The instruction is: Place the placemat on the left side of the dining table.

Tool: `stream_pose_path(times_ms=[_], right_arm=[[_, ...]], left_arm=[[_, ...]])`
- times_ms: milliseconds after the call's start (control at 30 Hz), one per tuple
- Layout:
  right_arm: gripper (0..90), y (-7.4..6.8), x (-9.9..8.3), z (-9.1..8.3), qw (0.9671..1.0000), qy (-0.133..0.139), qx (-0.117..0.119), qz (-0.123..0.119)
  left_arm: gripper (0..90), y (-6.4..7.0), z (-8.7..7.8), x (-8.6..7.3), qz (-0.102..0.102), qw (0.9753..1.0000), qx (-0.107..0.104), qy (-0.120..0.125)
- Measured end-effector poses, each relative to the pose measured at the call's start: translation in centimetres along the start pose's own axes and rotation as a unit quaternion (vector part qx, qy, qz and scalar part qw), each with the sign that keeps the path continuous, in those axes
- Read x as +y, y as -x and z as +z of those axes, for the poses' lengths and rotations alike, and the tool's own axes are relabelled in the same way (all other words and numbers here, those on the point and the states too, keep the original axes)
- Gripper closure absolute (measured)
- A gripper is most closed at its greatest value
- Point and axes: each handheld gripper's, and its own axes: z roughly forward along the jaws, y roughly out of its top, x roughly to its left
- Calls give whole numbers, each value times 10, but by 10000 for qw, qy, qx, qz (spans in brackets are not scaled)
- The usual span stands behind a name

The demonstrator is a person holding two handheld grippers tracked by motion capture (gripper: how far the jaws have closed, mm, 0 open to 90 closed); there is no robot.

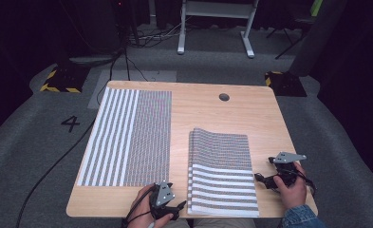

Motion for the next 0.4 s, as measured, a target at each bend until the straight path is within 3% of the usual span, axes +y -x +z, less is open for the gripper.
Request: stream_pose_path(times_ms=[167,400], right_arm=[[3,0,0,0,10000,-2,0,-6],[4,0,0,0,10000,-1,0,-5]], left_arm=[[200,3,2,-2,-100,9998,115,114],[200,2,2,-2,-56,9997,177,154]])
